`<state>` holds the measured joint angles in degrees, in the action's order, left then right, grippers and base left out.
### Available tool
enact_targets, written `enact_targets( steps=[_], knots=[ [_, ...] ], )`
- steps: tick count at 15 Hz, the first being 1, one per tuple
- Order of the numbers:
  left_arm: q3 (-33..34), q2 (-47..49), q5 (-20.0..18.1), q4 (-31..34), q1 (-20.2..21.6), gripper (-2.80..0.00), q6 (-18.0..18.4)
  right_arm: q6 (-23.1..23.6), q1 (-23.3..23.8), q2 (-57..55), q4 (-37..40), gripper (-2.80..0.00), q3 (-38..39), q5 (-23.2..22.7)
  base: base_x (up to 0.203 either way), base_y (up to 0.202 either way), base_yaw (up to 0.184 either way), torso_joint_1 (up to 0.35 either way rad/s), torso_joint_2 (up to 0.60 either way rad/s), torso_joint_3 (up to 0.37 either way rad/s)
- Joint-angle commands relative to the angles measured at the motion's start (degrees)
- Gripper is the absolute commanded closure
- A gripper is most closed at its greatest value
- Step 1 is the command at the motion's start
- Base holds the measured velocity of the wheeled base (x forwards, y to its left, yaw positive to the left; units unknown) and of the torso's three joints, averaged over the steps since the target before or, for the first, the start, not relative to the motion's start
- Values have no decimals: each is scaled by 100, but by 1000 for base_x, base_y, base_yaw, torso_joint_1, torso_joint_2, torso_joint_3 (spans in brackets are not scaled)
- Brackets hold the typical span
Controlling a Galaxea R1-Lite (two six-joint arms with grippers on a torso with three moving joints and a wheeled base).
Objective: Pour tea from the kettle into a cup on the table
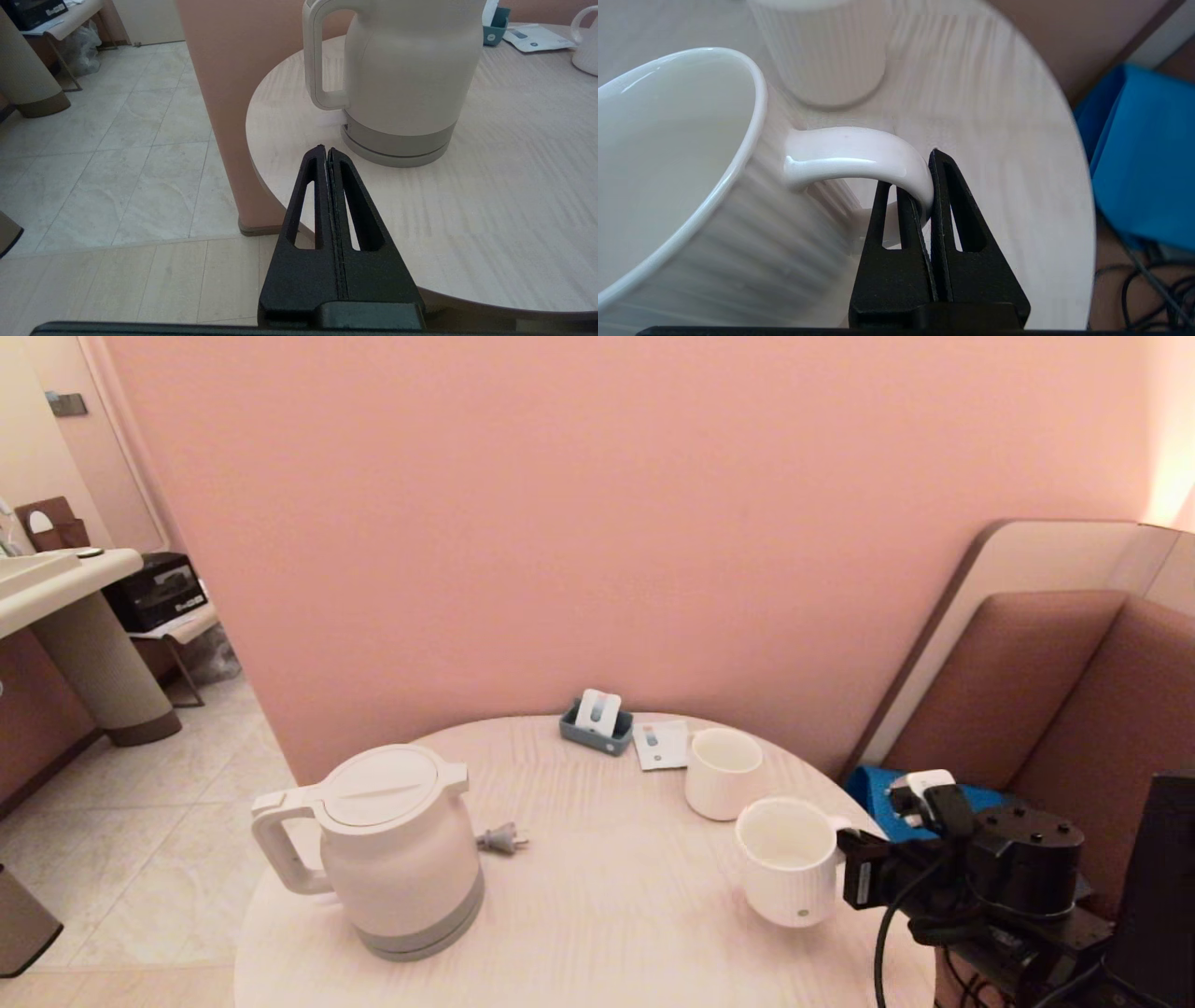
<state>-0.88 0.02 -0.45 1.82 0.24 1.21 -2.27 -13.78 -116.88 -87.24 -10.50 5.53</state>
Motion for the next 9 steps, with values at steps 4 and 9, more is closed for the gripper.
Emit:
enact_targets(
  steps=[4,9],
  knots=[
    [0,-2,1,3,2,0,2,-19,-2,-371,-232,0,-14,-9,0,0,0,0,0,0],
    [0,-2,1,3,2,0,2,-11,-11,-587,-232,0,-132,-9,0,0,0,0,0,0]
  ],
)
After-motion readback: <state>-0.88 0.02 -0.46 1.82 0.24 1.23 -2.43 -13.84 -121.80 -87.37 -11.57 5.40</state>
